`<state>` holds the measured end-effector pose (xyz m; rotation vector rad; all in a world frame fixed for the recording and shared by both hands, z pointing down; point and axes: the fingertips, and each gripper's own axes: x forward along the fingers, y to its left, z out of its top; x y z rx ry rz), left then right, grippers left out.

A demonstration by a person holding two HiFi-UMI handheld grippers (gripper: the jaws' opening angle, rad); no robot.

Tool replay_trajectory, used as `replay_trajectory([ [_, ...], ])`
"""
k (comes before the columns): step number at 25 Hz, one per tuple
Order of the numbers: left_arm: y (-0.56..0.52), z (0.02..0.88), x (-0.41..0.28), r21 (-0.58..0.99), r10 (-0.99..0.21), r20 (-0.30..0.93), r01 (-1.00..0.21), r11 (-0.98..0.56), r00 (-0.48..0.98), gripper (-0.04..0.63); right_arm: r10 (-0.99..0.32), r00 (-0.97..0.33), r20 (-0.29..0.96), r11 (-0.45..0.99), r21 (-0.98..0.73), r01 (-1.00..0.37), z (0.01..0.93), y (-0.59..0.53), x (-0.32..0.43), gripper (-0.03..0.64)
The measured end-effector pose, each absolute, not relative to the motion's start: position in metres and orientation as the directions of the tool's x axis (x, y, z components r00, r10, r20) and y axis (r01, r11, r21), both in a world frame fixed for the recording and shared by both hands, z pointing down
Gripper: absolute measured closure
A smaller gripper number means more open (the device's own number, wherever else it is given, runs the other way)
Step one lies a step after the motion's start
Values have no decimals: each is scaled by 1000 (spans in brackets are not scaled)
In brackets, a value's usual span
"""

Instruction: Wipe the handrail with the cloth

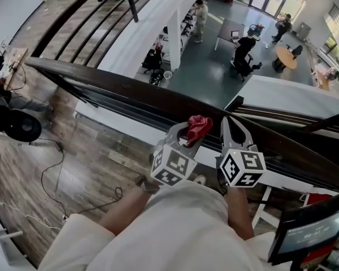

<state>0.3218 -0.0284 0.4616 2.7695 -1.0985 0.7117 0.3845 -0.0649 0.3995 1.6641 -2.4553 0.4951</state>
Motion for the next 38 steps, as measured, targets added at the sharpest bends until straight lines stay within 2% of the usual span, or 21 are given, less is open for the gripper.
replay_trajectory([
  [6,-29,472,317,-188,-672,421,-666,-722,610,465,-889,-353,292,310,-182,-933,399,-64,376,614],
  [24,-48,487,255,-141,-725,397,-743,-655,563,463,-914,-253,317,211,-160,-964,405,-50,364,614],
  [38,-74,479,161,-134,-817,377,-847,-515,437,463,-904,-223,366,188,-128,-974,411,-29,350,614],
])
